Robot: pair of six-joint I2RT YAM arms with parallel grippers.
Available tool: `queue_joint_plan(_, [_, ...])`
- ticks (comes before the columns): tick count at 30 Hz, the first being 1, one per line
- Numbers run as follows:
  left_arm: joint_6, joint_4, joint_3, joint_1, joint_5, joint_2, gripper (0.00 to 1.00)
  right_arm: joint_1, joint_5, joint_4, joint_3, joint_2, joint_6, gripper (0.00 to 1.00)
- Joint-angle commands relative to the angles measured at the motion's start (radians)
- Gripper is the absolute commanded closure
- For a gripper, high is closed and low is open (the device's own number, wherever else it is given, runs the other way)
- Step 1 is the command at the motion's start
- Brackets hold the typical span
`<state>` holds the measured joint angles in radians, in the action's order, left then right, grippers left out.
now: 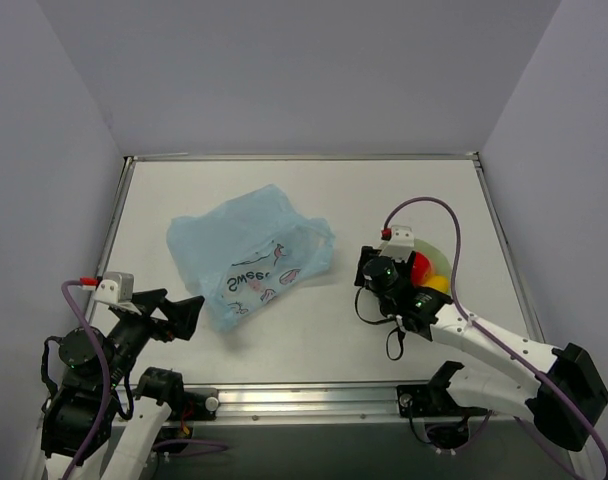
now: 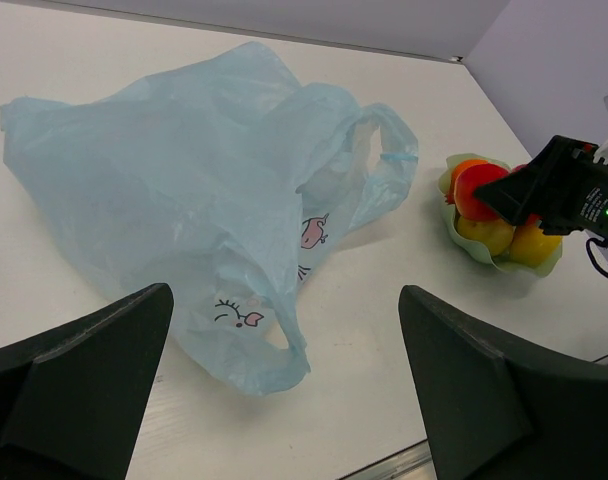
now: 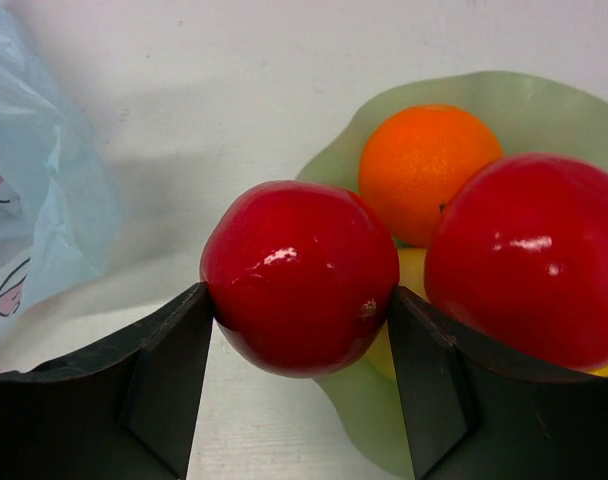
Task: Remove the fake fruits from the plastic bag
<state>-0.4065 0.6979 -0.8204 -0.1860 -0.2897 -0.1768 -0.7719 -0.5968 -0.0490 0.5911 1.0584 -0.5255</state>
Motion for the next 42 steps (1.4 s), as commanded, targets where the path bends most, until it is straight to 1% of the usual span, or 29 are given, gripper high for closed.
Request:
queue_joint_plan(1, [-0.011,-0.037,-0.005,0.005,0.003,-0.026,0.06,0.000,-0.031,0.009,-0.040,-0.055,-0.112,0.61])
queue_joint_plan(10, [-0.011,-0.038,-0.003,0.011,-0.002,-0.035,0.06,-0.009,-0.054,0.040,-0.100,-0.132,-0.206,0.58])
queue_joint_plan(11, [-0.011,-0.040,-0.003,0.011,-0.002,-0.036,0.06,-0.010,-0.054,0.041,-0.106,-0.133,-0.211,0.56])
queue_joint_plan(12, [-0.011,-0.040,-0.003,0.013,-0.002,-0.036,0.06,-0.010,-0.055,0.043,-0.108,-0.133,-0.218,0.51])
queue_joint_plan(14, [-0.011,-0.038,-0.003,0.014,-0.003,-0.038,0.06,-0.018,-0.061,0.044,-0.111,-0.130,-0.225,0.45])
queue_joint_plan(15, [-0.011,-0.040,-0.003,0.014,-0.003,-0.039,0.06,-0.020,-0.067,0.044,-0.111,-0.132,-0.228,0.40])
queue_joint_plan(18, [-0.011,-0.038,-0.003,0.016,-0.005,-0.043,0.06,-0.030,-0.080,0.044,-0.108,-0.129,-0.225,0.31])
queue_joint_plan(23, [-0.011,-0.038,-0.003,0.019,-0.005,-0.043,0.06,-0.055,-0.100,0.044,-0.090,-0.110,-0.215,0.22])
queue_joint_plan(24, [-0.011,-0.038,-0.002,0.019,-0.005,-0.043,0.06,-0.066,-0.113,0.072,-0.085,-0.109,-0.217,0.18])
queue_joint_plan(34, [-0.011,-0.041,0.000,0.022,-0.008,-0.043,0.06,-0.153,-0.201,0.147,-0.039,-0.106,-0.254,0.15])
queue_joint_plan(35, [-0.011,-0.041,0.000,0.022,-0.006,-0.043,0.06,-0.174,-0.231,0.159,-0.021,-0.107,-0.257,0.14])
queue_joint_plan(37, [-0.011,-0.041,0.000,0.022,-0.006,-0.044,0.06,-0.199,-0.267,0.193,0.001,-0.113,-0.260,0.03])
queue_joint_plan(38, [-0.011,-0.041,-0.002,0.022,-0.006,-0.047,0.06,-0.222,-0.299,0.218,0.025,-0.117,-0.260,0.00])
queue_joint_plan(42, [-0.008,-0.040,-0.006,0.022,-0.002,-0.072,0.06,-0.276,-0.365,0.253,0.094,-0.138,-0.239,0.00])
